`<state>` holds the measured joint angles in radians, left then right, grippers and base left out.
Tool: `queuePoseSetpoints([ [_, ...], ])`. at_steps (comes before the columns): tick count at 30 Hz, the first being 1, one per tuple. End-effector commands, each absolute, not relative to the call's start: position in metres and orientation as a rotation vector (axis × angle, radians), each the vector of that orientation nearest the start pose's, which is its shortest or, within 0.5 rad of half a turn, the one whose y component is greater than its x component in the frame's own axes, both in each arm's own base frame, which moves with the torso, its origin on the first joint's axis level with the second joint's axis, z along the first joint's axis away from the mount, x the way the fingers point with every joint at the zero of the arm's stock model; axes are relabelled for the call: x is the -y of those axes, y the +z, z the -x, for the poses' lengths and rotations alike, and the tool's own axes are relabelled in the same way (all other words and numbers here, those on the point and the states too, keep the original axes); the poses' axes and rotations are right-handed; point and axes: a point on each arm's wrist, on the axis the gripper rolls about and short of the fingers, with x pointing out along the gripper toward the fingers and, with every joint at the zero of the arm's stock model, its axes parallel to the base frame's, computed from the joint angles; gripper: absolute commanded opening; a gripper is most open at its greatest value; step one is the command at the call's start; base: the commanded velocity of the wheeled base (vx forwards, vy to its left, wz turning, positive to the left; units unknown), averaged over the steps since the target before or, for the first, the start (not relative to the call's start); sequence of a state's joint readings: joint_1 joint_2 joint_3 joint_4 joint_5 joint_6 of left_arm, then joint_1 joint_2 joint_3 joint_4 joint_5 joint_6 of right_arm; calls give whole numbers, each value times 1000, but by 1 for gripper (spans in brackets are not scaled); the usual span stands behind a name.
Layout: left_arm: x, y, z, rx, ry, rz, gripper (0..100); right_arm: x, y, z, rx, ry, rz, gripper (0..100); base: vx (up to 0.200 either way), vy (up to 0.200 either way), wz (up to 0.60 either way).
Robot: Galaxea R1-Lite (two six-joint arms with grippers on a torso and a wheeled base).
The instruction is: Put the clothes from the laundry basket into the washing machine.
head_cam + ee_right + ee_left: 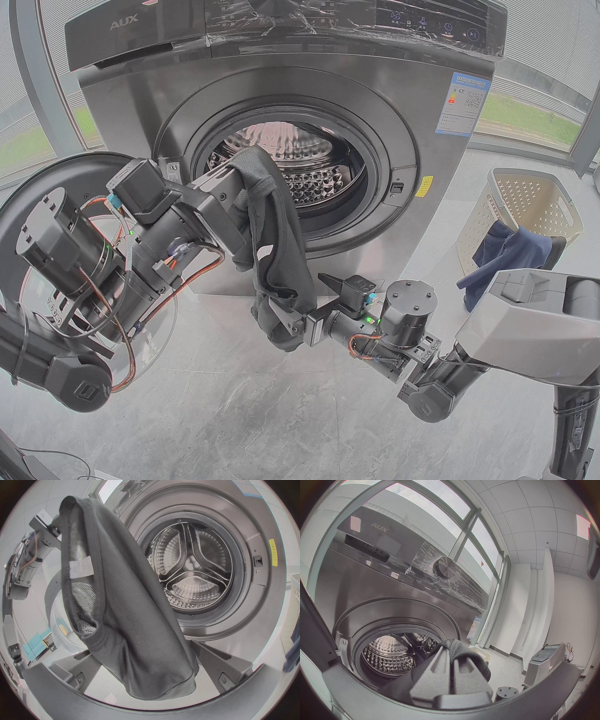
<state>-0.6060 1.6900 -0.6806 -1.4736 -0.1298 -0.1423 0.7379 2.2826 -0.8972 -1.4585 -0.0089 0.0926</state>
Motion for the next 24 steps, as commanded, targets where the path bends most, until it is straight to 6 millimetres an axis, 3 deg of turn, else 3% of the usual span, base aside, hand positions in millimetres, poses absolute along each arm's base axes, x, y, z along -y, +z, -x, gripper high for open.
queuePoseSetpoints([
  [1,166,236,-230,411,-763,248,0,-272,64,-322,33,698,-101,100,0,0,0],
  [11,168,239,-225,418,-780,254,0,-270,56,-346,62,674,-88,100,0,0,0],
  [24,171,239,-223,417,-790,258,0,-289,42,-364,100,713,-100,100,0,0,0],
])
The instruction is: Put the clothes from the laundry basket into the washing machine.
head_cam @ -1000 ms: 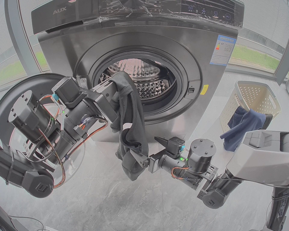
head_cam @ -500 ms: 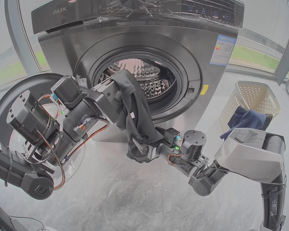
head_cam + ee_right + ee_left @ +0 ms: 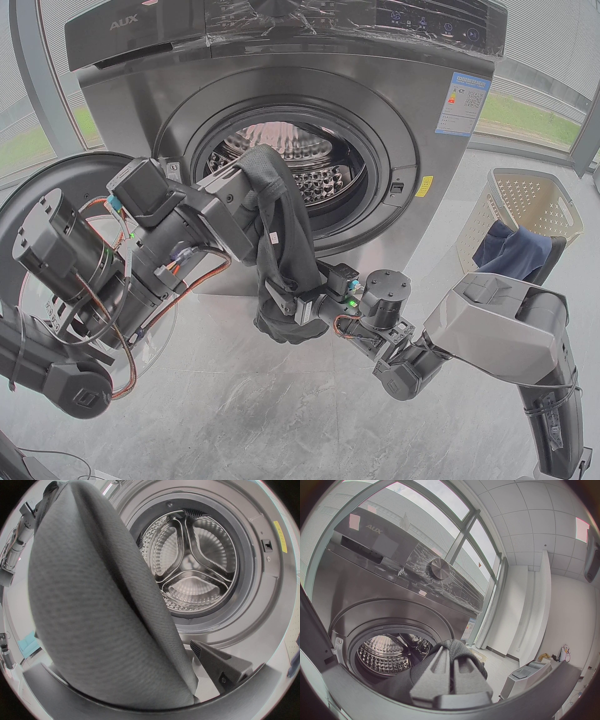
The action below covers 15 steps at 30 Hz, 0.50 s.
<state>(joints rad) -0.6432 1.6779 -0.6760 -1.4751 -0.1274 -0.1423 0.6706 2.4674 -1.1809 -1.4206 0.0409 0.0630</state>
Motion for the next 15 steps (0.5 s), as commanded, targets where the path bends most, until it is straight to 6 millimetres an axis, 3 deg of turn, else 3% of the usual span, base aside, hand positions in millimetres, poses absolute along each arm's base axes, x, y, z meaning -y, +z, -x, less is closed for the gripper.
queuePoseSetpoints([
  [1,171,239,-223,417,-790,258,0,-289,41,-365,101,712,-100,100,0,0,0],
  [2,171,239,-223,415,-790,257,0,-289,41,-366,106,707,-102,100,0,0,0],
  [3,171,239,-223,416,-791,259,0,-289,42,-367,120,703,-105,0,0,0,0],
  [12,167,238,-226,410,-771,256,0,-285,56,-374,172,685,-119,0,0,0,0],
  [15,158,229,-233,356,-699,240,0,-275,74,-372,218,660,-131,0,0,0,0],
])
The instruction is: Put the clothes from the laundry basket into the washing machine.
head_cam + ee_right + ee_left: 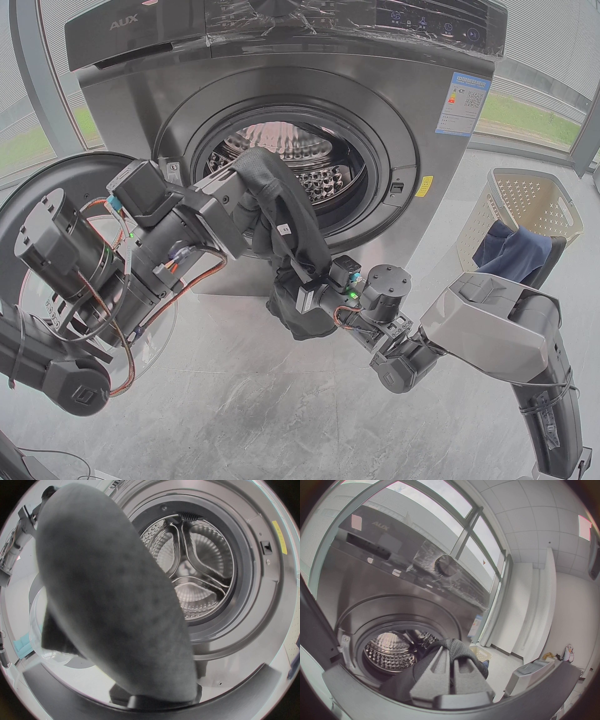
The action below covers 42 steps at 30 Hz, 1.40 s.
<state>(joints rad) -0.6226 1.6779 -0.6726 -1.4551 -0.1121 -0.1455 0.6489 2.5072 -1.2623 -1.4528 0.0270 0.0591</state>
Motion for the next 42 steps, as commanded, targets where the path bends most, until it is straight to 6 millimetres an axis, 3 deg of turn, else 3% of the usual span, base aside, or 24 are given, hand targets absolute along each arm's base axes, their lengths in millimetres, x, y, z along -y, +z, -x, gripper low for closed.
queuePoseSetpoints([
  [1,156,225,-234,339,-683,234,0,-272,80,-369,221,653,-132,0,0,0,0],
  [6,153,217,-236,308,-666,220,0,-260,97,-364,233,636,-136,0,0,0,0],
  [7,145,208,-242,278,-632,202,0,-254,106,-362,241,628,-138,0,0,0,0],
  [11,141,182,-257,202,-596,179,0,-248,120,-356,258,624,-144,0,0,0,0],
  [20,138,135,-276,73,-558,140,0,-250,137,-351,287,634,-161,0,0,0,0],
  [28,139,93,-270,-33,-642,11,0,-252,144,-351,310,630,-172,0,0,0,0],
  [39,134,89,-274,-42,-624,7,0,-252,143,-352,306,616,-174,0,0,0,0],
  [40,134,89,-275,-45,-622,10,100,-252,143,-352,306,616,-175,0,0,0,0],
  [42,134,87,-274,-53,-621,10,100,-252,144,-352,311,616,-175,0,0,0,0],
])
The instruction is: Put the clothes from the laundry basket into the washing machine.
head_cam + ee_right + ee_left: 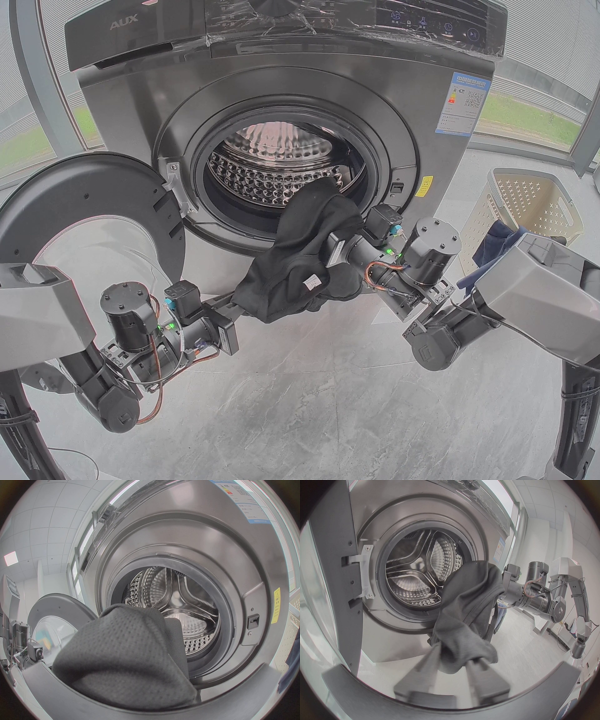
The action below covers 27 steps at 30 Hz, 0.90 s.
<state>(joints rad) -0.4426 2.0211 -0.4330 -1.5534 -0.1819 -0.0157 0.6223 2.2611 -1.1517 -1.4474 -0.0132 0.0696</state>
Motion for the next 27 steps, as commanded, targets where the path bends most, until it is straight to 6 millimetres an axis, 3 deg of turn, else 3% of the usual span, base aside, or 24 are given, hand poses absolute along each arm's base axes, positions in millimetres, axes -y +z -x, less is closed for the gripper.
queuePoseSetpoints([
  [1,134,84,-274,-64,-622,9,100,-252,144,-352,311,615,-175,0,0,0,0],
  [11,127,61,-250,-187,-701,-62,100,-249,147,-355,322,605,-177,0,0,0,0],
  [19,131,55,-245,-209,-732,-77,100,-250,143,-356,311,605,-174,0,0,0,0],
  [27,151,76,-267,-70,-747,-50,100,-256,139,-351,289,621,-170,0,0,0,0],
])
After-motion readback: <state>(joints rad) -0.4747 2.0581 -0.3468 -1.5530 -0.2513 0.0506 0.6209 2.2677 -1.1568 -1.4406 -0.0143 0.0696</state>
